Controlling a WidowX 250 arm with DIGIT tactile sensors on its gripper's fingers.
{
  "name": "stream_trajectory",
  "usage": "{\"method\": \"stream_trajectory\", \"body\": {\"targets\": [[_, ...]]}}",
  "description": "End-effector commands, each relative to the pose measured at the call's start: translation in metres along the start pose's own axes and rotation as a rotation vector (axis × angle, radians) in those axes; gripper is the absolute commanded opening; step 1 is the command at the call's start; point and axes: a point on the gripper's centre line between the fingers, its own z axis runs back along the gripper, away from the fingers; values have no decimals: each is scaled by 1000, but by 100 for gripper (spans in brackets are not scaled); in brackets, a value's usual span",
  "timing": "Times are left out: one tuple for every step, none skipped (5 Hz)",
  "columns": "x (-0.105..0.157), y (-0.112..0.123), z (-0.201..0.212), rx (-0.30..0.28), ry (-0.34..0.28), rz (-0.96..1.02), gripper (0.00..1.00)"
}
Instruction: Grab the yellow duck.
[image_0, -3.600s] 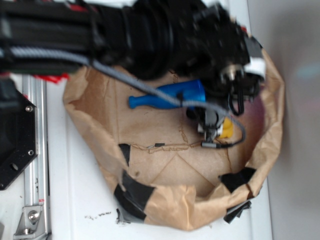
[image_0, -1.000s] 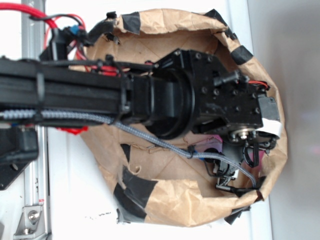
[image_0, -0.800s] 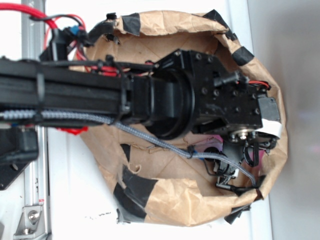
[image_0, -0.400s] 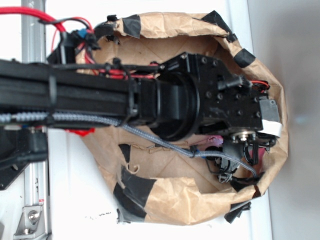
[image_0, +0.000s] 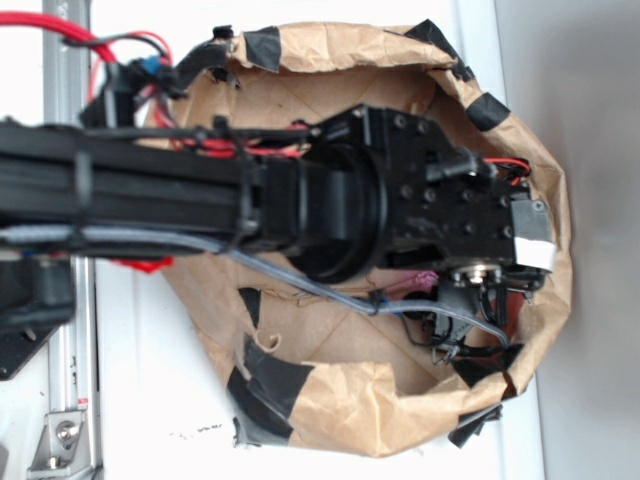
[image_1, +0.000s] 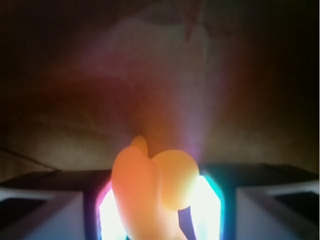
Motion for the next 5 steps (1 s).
{"method": "stream_trajectory", "body": {"targets": [[-29,3,117,4,-138,299,0],[-47,10,149,36,63,540,0],[-60,12,172,71,129,666,0],[-59,8,182,148,116,688,0],[-61,8,178,205,92,684,0]]}}
